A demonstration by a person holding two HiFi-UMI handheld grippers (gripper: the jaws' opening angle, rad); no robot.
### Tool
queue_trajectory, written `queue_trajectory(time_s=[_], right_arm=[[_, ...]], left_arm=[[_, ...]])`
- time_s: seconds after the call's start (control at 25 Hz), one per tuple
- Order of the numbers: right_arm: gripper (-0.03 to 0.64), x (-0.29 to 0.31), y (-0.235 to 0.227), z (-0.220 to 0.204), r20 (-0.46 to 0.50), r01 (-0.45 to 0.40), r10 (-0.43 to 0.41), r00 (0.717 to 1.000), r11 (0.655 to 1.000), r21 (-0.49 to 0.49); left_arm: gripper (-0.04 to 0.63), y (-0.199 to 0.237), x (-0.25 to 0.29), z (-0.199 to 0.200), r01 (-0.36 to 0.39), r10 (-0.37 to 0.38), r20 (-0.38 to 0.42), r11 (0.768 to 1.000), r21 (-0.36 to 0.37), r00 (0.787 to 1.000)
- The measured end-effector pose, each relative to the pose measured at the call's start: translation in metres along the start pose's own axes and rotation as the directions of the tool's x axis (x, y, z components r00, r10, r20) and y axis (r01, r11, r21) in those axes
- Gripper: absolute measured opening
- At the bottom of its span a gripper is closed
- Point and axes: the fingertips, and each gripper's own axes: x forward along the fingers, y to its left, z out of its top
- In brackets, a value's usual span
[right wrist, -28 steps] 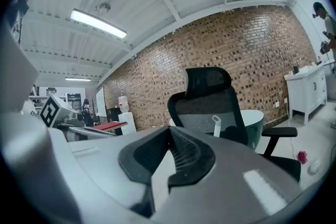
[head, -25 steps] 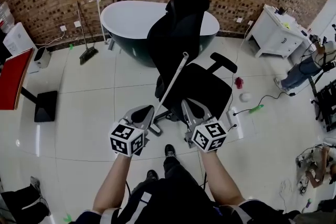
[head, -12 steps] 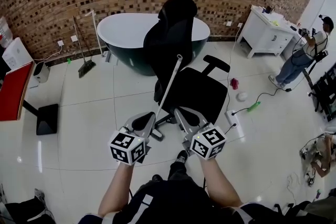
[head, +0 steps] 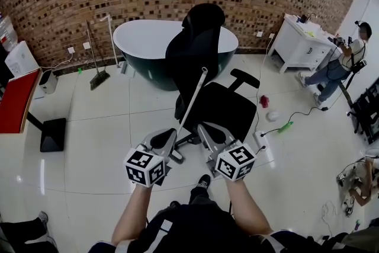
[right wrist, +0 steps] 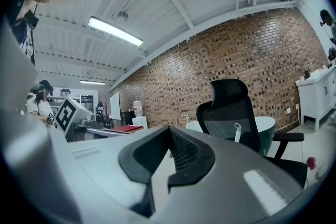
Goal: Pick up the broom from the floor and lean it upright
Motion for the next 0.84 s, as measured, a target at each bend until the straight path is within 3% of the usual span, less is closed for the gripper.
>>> queue_trajectory(time_s=[0.84], right_arm=[[0.005,0.0075,-0.0022,0.0059,-0.006,0.008,-0.008,1.0,1.0,-0.006]], left_arm=[[0.0,0.0044,0.005,0.0066,0.018,-0.018,0.005,1.0,0.003,1.0]])
